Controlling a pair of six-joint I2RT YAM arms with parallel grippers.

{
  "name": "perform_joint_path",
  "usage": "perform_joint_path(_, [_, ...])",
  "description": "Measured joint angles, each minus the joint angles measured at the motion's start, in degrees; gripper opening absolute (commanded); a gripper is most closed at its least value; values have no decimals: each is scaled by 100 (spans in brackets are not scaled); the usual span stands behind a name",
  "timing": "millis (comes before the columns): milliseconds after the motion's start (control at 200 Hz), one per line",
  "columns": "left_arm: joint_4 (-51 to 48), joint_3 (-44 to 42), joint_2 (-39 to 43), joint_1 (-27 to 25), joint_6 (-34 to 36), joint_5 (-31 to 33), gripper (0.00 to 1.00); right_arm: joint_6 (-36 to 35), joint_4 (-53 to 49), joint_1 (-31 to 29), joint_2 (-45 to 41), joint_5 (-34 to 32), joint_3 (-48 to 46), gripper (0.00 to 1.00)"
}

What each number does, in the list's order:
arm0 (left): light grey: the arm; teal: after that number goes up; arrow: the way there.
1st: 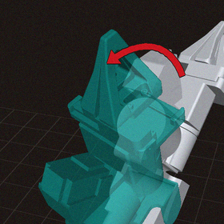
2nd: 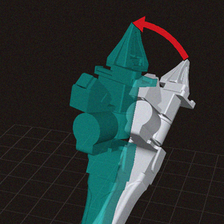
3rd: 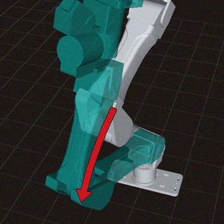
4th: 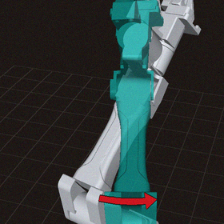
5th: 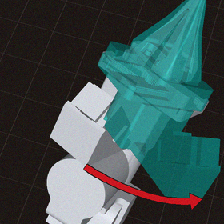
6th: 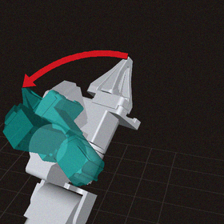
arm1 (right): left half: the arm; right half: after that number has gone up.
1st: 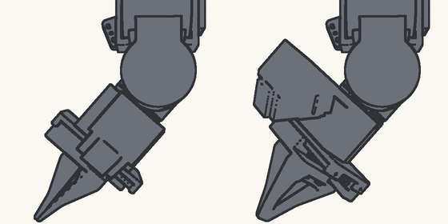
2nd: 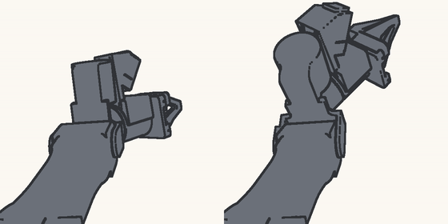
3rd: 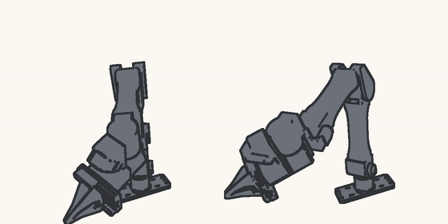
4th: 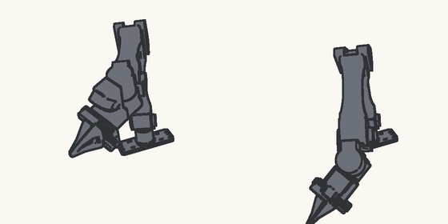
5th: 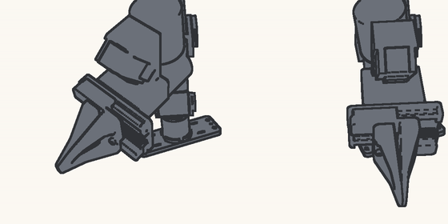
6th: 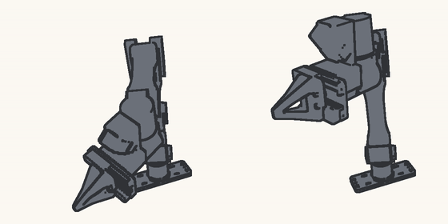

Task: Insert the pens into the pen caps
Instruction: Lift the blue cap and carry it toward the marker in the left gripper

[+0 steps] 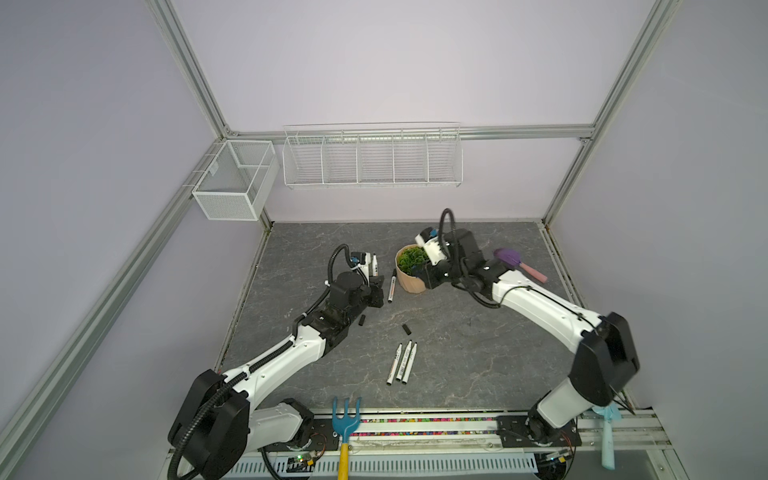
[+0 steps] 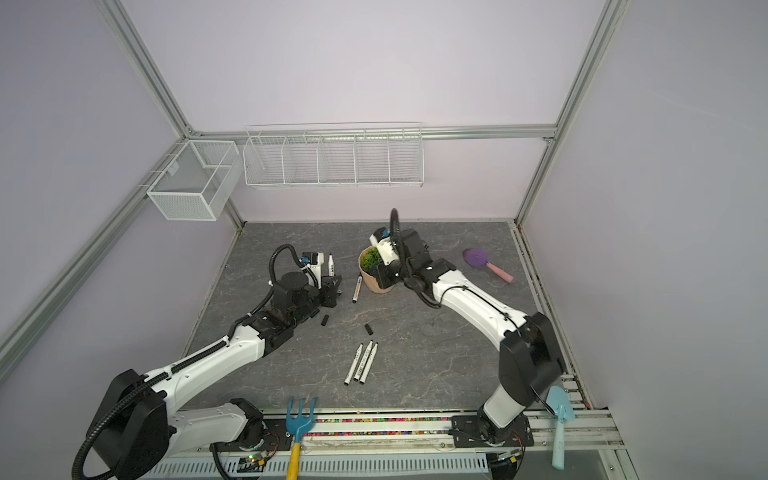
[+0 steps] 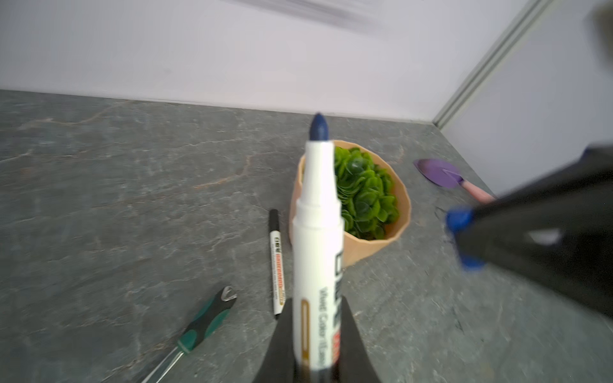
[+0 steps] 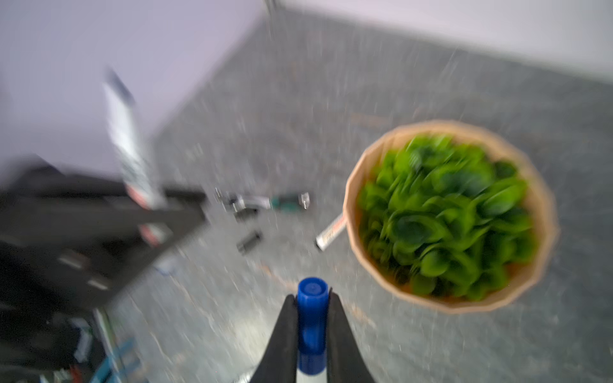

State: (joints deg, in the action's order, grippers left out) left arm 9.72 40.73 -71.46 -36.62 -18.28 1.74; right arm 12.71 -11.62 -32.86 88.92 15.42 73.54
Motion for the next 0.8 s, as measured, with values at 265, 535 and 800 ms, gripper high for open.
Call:
perform_joint_path(265, [374,162,-573,-483,369,-1412,0,1620,1917,774,-330,1473,-861,7])
perform_joint_path(535, [398,343,-748,-643,553,-1856,0,1928,2352,748,-254,2103,-879,7])
perform_joint_path(800, [404,354,-767,-643,560,-1919,0,1895,2343,577,-240,2238,-879,7])
